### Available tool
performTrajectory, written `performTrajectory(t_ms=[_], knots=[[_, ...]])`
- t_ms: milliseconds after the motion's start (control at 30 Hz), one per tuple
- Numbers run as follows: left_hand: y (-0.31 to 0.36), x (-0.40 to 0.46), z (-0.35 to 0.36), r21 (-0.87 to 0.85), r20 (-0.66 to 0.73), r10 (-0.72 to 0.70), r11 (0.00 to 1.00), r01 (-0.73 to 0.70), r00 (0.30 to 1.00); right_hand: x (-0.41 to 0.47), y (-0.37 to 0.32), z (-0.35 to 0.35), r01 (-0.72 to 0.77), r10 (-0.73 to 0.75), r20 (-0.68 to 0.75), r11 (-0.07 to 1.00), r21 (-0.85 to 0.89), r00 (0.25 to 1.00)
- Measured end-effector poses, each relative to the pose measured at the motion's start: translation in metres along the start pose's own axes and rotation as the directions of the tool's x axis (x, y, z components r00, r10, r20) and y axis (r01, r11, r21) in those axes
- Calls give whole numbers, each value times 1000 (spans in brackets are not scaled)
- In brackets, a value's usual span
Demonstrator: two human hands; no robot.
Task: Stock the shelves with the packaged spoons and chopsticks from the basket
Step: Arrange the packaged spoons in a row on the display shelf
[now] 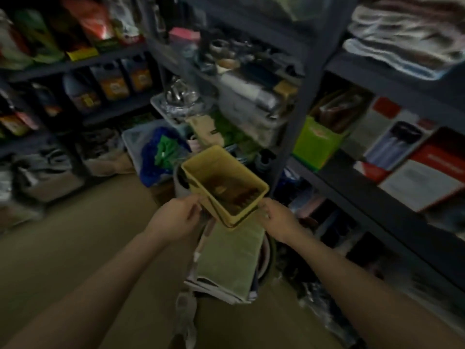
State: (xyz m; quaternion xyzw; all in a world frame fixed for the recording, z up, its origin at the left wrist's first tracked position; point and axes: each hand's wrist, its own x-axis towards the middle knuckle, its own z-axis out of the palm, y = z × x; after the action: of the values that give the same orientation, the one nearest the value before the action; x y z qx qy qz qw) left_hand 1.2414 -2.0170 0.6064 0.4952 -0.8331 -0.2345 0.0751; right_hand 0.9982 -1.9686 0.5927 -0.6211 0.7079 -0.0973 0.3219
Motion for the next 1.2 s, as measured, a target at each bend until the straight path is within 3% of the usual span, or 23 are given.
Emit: performTrajectory(t_ms=[133, 233, 367, 467, 600, 700, 833, 900, 967, 1033, 1100, 1167, 1200], knots=[[-63, 56, -20, -22, 27, 54, 998, -53, 998, 112, -19, 33, -125, 126, 24, 991, -43, 992], [-99, 97, -23, -85, 88, 101, 992, -93, 991, 170, -16, 57, -187, 209, 67, 952, -243, 976], [-132, 137, -7, -147, 138, 176, 977, -156, 975, 201, 2, 80, -116, 290, 160, 743, -660, 944], [-150, 151, 5, -184, 153, 186, 970, -157, 971, 201, 4, 98, -119, 335, 135, 638, -761, 932], [-166, 158, 11, -209, 213, 146, 973, -100, 966, 201, 0, 95, -91, 211, 48, 602, -793, 976], [-159, 169, 7, -225, 273, 145, 971, -84, 951, 198, -9, 48, -141, 106, -94, 647, -750, 990], [-131, 186, -4, -225, 359, 159, 971, -80, 920, 174, -11, -2, -280, 183, -227, 792, -542, 956], [-114, 193, -8, -242, 405, 125, 970, -25, 906, 155, -14, -18, -319, 232, -306, 906, -278, 923], [-101, 197, -8, -307, 425, 64, 949, 78, 903, 143, -20, -26, -224, 235, -354, 972, 73, 905], [-92, 197, -4, -501, 405, 21, 841, 203, 914, 140, -34, -23, -103, 253, -301, 894, 435, 920], [-88, 192, -1, -793, 282, 19, 568, 222, 959, 145, -50, -12, -48, 263, -202, 712, 701, 944], [-92, 191, -2, -936, 143, -41, 319, 148, 989, 160, -59, 5, -68, 247, -80, 538, 840, 966], [-97, 191, -6, -960, 92, -79, 257, 109, 993, 168, -63, 12, -105, 230, -11, 484, 869, 973]])
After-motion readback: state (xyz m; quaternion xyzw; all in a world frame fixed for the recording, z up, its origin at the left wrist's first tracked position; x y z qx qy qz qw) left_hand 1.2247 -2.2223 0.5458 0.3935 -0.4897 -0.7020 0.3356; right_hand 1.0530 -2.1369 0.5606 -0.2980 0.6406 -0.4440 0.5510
